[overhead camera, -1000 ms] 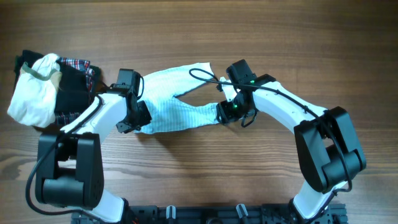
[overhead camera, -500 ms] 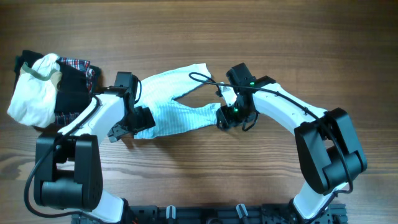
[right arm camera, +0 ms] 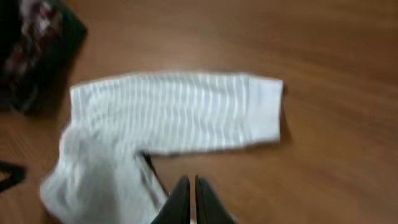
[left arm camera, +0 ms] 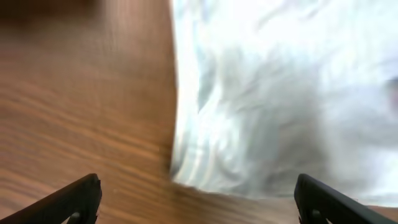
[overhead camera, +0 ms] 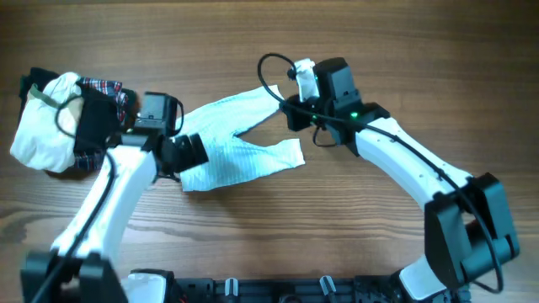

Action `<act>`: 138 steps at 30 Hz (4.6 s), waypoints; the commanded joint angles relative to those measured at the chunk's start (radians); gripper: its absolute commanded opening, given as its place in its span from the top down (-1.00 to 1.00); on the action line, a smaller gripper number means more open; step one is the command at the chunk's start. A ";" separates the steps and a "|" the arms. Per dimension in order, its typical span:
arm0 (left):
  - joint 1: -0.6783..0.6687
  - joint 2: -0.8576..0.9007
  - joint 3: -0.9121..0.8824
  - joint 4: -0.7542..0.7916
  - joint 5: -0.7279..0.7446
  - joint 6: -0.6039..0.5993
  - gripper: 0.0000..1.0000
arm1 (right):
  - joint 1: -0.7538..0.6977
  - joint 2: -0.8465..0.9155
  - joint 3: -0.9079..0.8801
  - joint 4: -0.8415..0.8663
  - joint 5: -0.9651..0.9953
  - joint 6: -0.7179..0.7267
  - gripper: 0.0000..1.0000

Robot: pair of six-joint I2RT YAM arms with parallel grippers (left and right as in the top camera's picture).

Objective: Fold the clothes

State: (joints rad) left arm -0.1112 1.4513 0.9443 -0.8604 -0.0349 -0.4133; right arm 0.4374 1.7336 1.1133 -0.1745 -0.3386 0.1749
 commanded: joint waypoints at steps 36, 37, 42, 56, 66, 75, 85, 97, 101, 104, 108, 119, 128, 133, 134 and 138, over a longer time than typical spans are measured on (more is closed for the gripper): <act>-0.005 -0.140 0.019 0.127 0.106 -0.013 -0.99 | -0.125 0.369 0.159 -0.365 0.477 0.431 0.91; -0.005 -0.140 0.019 0.128 0.106 -0.013 -1.00 | -0.127 0.369 0.159 -0.389 0.478 0.431 0.91; -0.005 -0.140 0.019 0.129 0.106 -0.009 -1.00 | -0.127 0.363 0.159 -0.471 0.473 0.476 0.89; -0.167 -0.100 0.019 0.200 0.209 0.401 -0.92 | -0.127 -0.171 0.156 -0.759 0.420 0.315 -0.57; -0.241 0.221 0.019 0.316 0.203 0.473 -0.55 | -0.127 -0.168 -0.095 -0.827 0.224 0.295 -0.55; -0.291 0.357 0.019 0.478 0.202 0.488 -0.02 | -0.127 -0.168 -0.250 -0.718 0.154 0.295 -0.54; -0.291 0.367 0.019 0.429 0.197 0.476 0.92 | -0.127 -0.168 -0.251 -0.692 0.162 0.271 -0.52; -0.291 0.366 0.019 0.393 0.191 0.454 0.92 | -0.127 -0.167 -0.390 -0.488 0.159 0.299 -0.09; -0.291 0.366 0.019 0.392 0.191 0.454 0.92 | -0.127 -0.167 -0.431 -0.433 0.229 0.306 -0.07; -0.291 0.366 0.019 0.381 0.191 0.454 0.92 | -0.127 -0.167 -0.435 -0.410 0.242 0.325 0.20; -0.291 0.366 0.019 0.370 0.191 0.454 0.92 | -0.127 -0.167 -0.435 -0.408 0.241 0.325 0.81; -0.290 0.269 0.019 0.214 0.190 0.454 0.92 | -0.127 -0.251 -0.418 -0.562 0.126 0.298 0.91; -0.290 0.055 0.019 0.102 0.187 0.427 0.92 | -0.127 -0.488 -0.409 -0.610 0.000 0.298 0.91; -0.290 0.040 0.019 0.160 0.172 0.428 0.81 | -0.127 -0.490 -0.406 -0.500 -0.007 0.299 0.91; -0.290 0.040 0.019 0.177 0.172 0.428 0.78 | -0.127 -0.488 -0.406 -0.466 -0.006 0.300 0.91; -0.290 0.040 0.019 0.208 0.172 0.427 0.70 | -0.127 -0.480 -0.406 -0.388 -0.007 0.352 0.91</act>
State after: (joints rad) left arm -0.3985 1.5066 0.9680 -0.6533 0.1467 0.0204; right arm 0.3115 1.2564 0.7036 -0.5797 -0.3283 0.4961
